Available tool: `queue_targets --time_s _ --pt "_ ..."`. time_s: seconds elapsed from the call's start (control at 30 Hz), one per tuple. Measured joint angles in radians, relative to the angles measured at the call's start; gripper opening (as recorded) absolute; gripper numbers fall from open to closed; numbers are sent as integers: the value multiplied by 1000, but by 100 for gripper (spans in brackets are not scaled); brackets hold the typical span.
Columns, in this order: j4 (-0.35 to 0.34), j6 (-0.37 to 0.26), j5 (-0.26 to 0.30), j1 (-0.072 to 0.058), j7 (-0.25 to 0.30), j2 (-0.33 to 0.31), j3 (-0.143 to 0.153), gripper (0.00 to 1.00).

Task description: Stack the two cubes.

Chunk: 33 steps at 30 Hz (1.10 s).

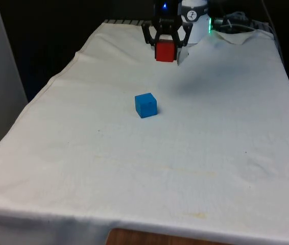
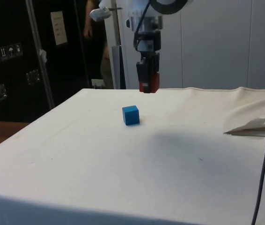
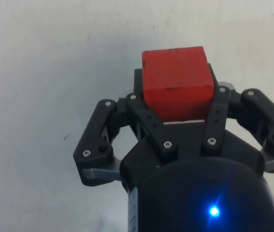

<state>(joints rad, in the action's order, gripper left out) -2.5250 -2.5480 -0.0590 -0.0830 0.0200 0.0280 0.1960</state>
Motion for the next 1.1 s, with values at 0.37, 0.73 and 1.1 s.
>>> queue_targets --time_s 0.37,0.73,1.1 --pt "102 59 49 1 45 -94 9 1" --pt "176 77 85 4 81 -167 18 1" --pt "224 71 96 4 96 -221 29 1"
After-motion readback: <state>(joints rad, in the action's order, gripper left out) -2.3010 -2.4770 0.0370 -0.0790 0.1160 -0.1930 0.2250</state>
